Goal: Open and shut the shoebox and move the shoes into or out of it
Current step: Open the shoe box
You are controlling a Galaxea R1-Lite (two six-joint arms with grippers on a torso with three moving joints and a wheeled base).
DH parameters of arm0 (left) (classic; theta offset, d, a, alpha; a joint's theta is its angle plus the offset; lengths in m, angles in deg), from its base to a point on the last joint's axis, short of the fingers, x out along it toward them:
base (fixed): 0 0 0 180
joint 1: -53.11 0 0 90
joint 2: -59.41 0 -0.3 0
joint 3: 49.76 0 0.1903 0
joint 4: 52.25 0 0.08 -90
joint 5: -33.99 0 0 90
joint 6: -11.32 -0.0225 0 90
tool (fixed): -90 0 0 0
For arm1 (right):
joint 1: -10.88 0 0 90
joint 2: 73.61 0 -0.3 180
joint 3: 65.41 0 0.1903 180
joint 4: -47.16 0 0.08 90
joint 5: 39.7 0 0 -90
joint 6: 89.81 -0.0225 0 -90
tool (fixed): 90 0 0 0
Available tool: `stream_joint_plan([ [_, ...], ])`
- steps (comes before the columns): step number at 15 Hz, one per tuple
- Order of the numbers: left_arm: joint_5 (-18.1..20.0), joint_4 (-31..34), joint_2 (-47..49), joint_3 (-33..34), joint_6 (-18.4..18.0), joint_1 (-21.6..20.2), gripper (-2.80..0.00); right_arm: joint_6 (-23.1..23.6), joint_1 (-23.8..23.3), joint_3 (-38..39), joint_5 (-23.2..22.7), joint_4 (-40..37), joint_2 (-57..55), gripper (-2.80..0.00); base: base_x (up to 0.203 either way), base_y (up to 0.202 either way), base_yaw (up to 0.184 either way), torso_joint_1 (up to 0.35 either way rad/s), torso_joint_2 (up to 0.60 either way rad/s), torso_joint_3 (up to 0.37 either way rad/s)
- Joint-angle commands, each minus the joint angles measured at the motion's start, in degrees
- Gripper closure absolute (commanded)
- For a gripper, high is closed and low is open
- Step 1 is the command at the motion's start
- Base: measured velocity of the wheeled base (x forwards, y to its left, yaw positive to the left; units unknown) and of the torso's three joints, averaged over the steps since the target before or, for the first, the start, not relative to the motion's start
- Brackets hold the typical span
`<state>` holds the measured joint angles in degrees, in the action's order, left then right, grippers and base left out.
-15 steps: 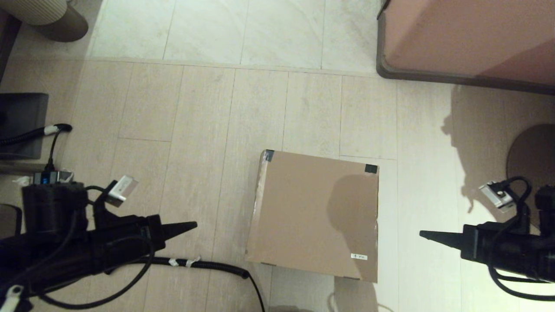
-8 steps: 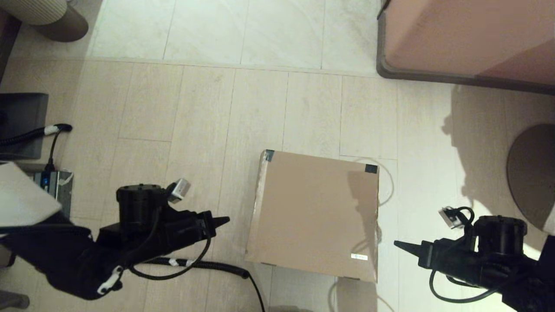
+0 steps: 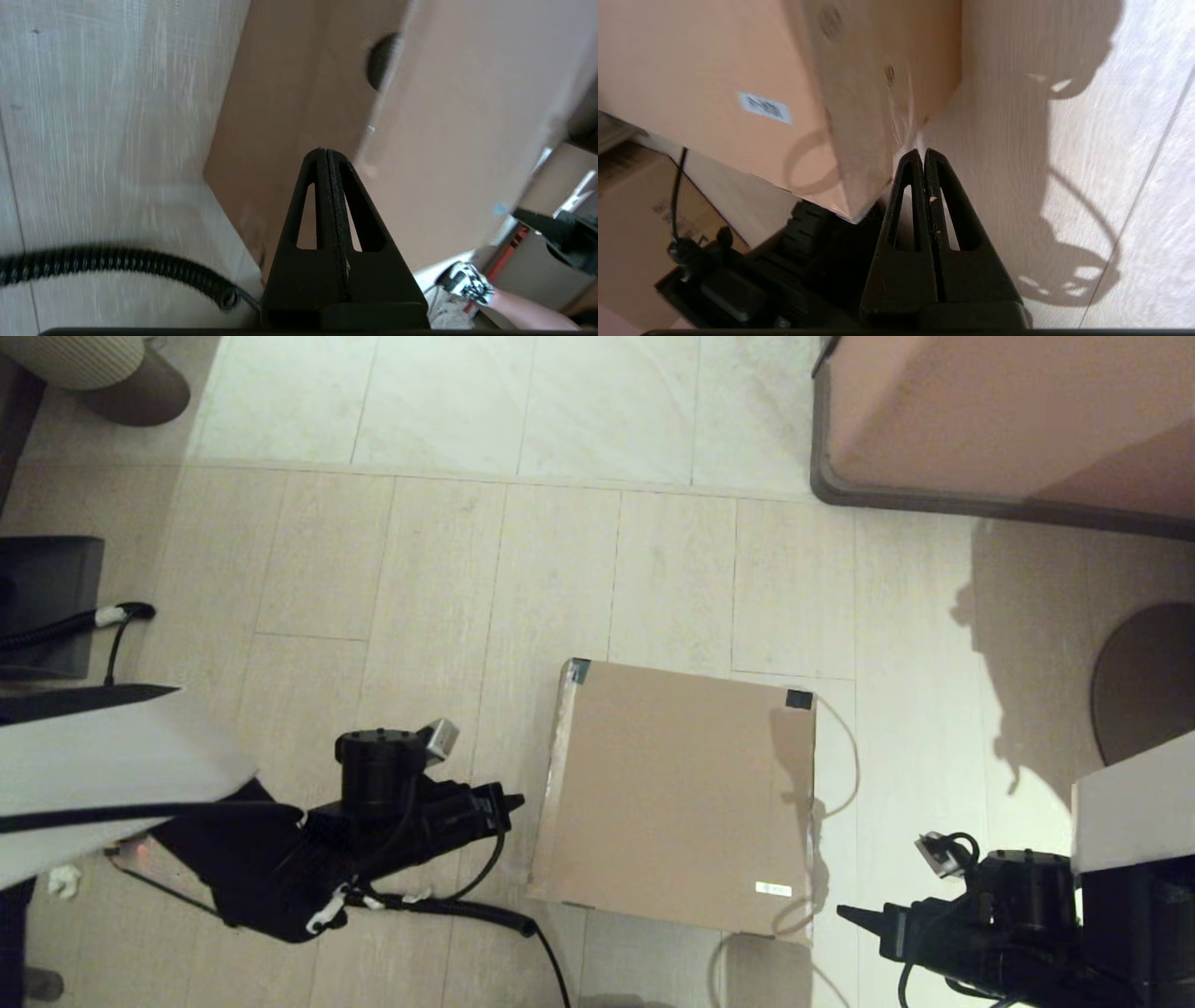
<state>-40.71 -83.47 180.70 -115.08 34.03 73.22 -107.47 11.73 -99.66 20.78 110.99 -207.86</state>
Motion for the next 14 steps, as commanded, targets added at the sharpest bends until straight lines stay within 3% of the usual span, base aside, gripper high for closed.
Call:
stream_joint_plan([
  [1,-0.08,-0.27,2.81,-2.06,0.14,0.27,0.00,-0.16,0.56,-0.63,-0.19,0.47,-3.19,0.00,0.000,0.000,0.000,0.000,0.00,0.000],
  [7,-1.77,0.20,5.52,-6.59,0.23,1.57,0.00,-0.47,3.12,-5.33,-0.04,0.47,-6.37,0.00,0.000,0.000,0.000,0.000,0.00,0.000],
  [10,-2.37,0.44,7.26,-9.22,0.23,1.86,0.00,-0.49,4.05,-8.42,2.67,0.47,-8.75,0.00,0.000,0.000,0.000,0.000,0.00,0.000],
  [14,-6.47,0.45,9.77,-12.82,0.23,1.87,0.00,-0.54,4.26,-9.70,2.92,0.47,-8.84,0.00,0.000,0.000,0.000,0.000,0.00,0.000],
])
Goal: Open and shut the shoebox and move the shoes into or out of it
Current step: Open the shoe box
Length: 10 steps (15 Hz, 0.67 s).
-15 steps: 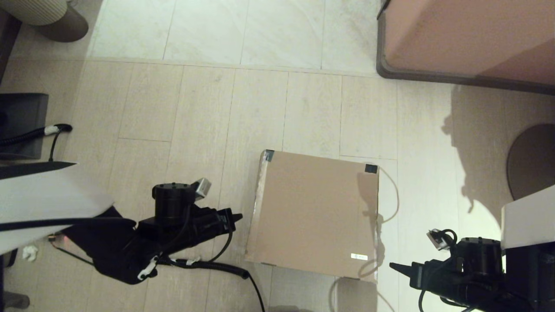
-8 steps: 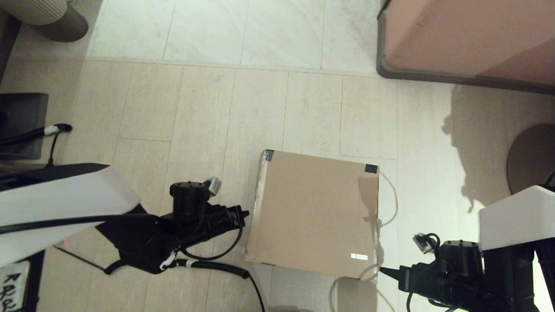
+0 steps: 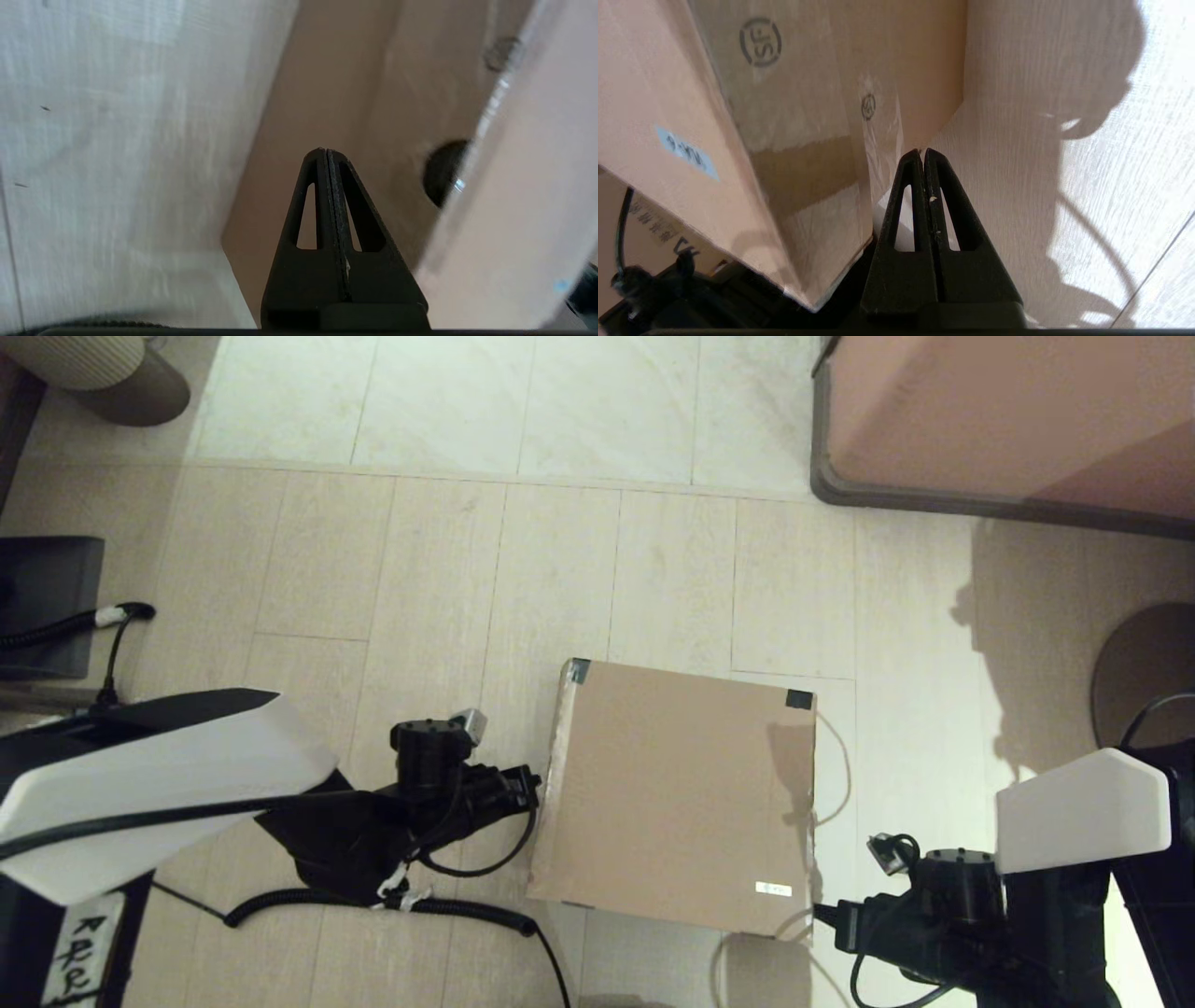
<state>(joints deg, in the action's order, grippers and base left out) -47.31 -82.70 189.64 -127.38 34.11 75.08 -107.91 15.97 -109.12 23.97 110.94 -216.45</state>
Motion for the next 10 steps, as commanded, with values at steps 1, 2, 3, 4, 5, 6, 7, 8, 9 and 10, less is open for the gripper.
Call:
stream_joint_plan([
  [1,-0.55,-0.20,1.78,-1.99,0.15,0.14,0.00,-0.15,1.19,-1.00,0.53,0.52,-0.25,0.00,0.000,0.000,0.000,0.000,0.00,0.000],
  [2,-1.05,0.61,2.75,-3.93,0.15,0.36,0.00,-0.25,1.86,-1.70,1.08,0.52,-0.25,0.00,0.000,0.000,0.000,0.000,0.00,0.000],
  [3,-1.21,2.02,3.07,-5.05,0.15,0.57,0.00,-0.27,2.12,-1.87,1.13,0.52,-0.25,0.00,0.000,0.000,0.000,0.000,0.00,0.000],
  [4,-1.23,3.49,3.45,-6.35,0.15,0.86,0.00,-0.27,2.12,-1.98,1.20,0.52,-0.25,0.00,0.000,0.000,0.000,0.000,0.00,0.000],
  [5,-1.23,4.20,3.62,-7.25,0.15,1.42,0.00,-0.27,2.21,-1.98,1.20,0.52,-0.25,0.00,0.000,0.000,0.000,0.000,0.00,0.000],
  [6,-1.23,5.28,3.63,-7.96,0.15,1.84,0.00,-0.33,2.38,-1.98,1.20,0.52,-0.25,0.00,0.000,0.000,0.000,0.000,0.00,0.000],
  [7,-1.23,5.66,3.63,-8.14,0.24,1.94,0.00,-0.35,2.48,-1.98,1.20,0.52,-0.25,0.00,0.000,0.000,0.000,0.000,0.00,0.000],
  [8,-1.14,5.83,3.63,-8.13,0.24,2.12,0.00,-0.84,2.52,-1.71,1.10,0.52,0.02,0.00,0.000,0.000,0.000,0.000,0.00,0.000],
  [9,-1.14,5.83,3.45,-8.06,0.41,2.47,0.00,-1.69,2.61,-1.49,1.03,0.52,0.64,0.00,0.000,0.000,0.000,0.000,0.00,0.000],
  [10,-1.14,5.87,3.10,-7.83,0.43,2.52,0.00,-2.48,2.79,-1.36,1.02,0.52,1.07,0.00,0.000,0.000,0.000,0.000,0.00,0.000],
])
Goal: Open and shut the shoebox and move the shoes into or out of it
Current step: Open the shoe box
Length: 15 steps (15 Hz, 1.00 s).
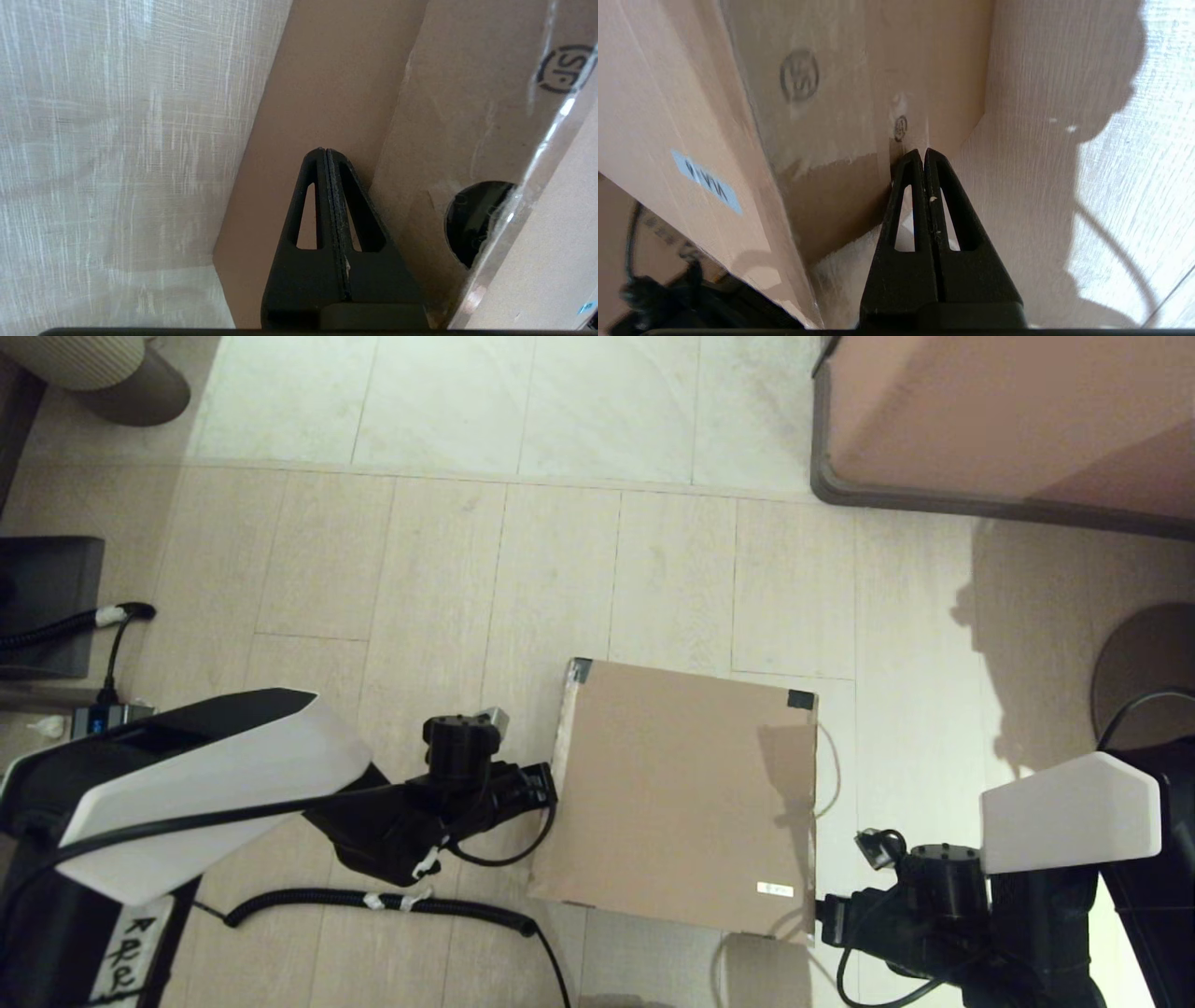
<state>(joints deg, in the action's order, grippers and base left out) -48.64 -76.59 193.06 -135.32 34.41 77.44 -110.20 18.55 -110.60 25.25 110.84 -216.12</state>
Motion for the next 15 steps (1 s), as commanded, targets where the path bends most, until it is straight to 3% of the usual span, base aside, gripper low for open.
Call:
stream_joint_plan([
  [1,0.18,-0.20,-0.98,0.48,0.20,0.36,0.00,-2.14,0.49,0.38,-0.28,0.62,2.38,0.00,0.000,0.000,0.000,0.000,0.00,0.000],
  [12,0.11,3.22,-14.14,5.53,4.16,0.81,0.00,-18.88,0.62,8.46,-1.59,0.62,17.66,0.00,0.000,0.000,0.000,0.000,0.00,0.000],
  [15,0.10,5.20,-16.97,5.78,4.16,0.90,0.00,-20.44,0.59,10.16,-2.02,0.62,21.56,0.00,0.000,0.000,0.000,0.000,0.00,0.000],
])
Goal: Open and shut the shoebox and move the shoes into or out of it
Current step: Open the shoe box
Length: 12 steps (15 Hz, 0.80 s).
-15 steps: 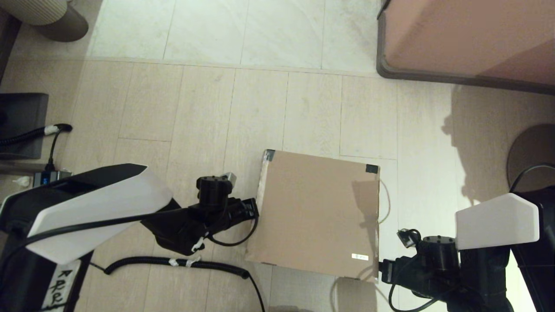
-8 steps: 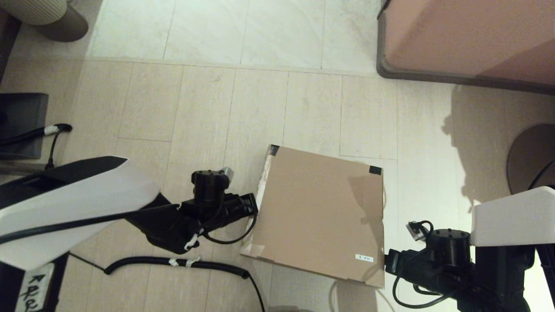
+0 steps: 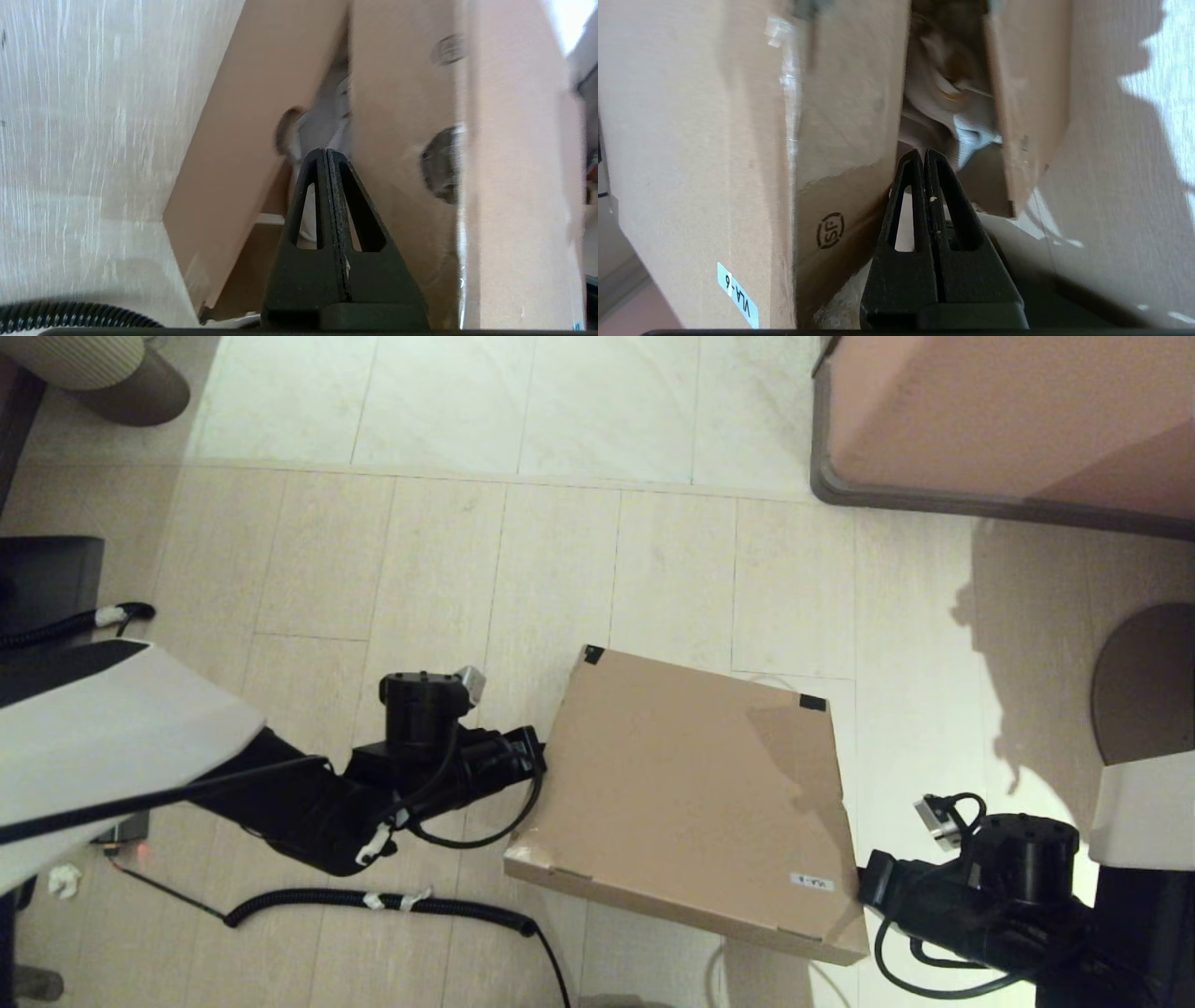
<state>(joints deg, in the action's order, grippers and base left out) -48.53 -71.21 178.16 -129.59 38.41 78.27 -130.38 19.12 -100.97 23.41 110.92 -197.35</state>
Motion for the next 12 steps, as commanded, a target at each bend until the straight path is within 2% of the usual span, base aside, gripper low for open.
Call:
stream_joint_plan([
  [1,-0.01,-0.06,-2.57,0.04,0.16,0.06,0.00,-0.45,-0.03,1.14,-0.14,0.54,3.94,0.00,0.000,0.000,0.000,0.000,0.00,0.000],
  [6,-0.01,0.50,-4.76,-0.23,0.51,0.06,0.00,-3.99,-0.50,4.06,-0.18,0.54,9.59,0.00,0.000,0.000,0.000,0.000,0.00,0.000],
  [12,-0.18,3.10,-6.69,-2.84,0.59,-0.62,0.00,-13.73,-0.57,3.74,-0.91,0.54,14.85,0.00,0.000,0.000,0.000,0.000,0.00,0.000],
])
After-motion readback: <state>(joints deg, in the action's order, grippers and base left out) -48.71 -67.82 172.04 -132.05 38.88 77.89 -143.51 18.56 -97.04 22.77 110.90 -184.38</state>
